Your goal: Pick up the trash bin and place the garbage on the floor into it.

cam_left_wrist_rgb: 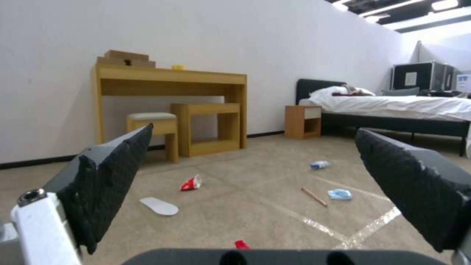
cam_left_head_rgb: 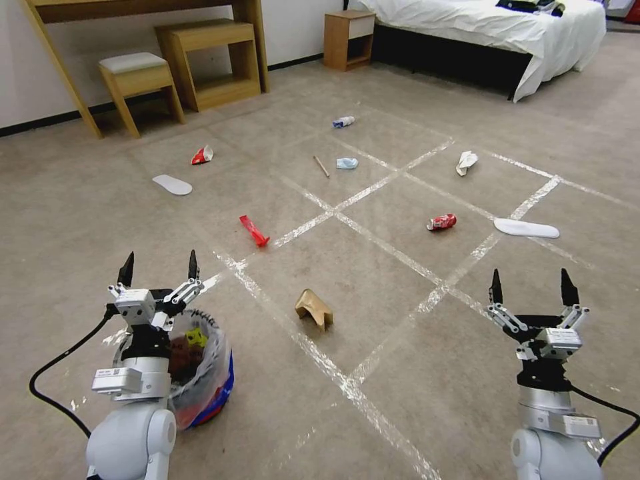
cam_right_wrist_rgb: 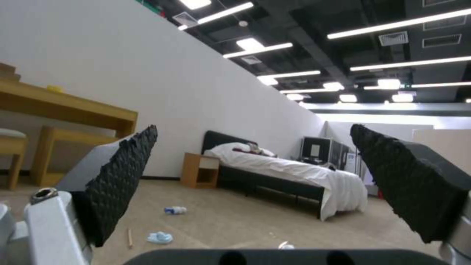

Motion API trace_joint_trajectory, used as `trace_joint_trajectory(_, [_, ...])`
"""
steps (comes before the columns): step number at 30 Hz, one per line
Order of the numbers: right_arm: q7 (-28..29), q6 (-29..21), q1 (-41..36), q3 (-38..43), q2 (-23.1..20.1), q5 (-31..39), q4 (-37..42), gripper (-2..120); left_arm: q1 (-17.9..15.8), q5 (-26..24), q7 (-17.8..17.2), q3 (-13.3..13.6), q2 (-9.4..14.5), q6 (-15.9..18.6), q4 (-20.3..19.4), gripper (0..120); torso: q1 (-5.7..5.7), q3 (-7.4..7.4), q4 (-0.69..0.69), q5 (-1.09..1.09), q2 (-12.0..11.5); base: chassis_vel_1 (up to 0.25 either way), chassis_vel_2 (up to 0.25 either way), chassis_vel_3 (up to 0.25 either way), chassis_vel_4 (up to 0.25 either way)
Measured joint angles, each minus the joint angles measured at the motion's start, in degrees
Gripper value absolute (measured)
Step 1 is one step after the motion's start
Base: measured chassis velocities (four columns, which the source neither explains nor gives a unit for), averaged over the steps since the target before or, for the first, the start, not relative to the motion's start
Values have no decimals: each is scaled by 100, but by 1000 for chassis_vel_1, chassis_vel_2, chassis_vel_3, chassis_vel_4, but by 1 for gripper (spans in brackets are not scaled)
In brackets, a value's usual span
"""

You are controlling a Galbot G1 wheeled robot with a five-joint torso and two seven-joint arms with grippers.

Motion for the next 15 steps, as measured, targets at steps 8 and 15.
trace_joint_trajectory(8, [-1,11,46,1,0,42,-21,100,16,-190,-193,-126,114,323,-140,100,0,-2,0,-1,0,-1,5,8,-3])
trace_joint_trajectory(15, [2,11,63,23,-96,98,-42,100,304,-625,-1327,-347,659,2033,-855,100,0,-2,0,-2,0,0,0,0,0])
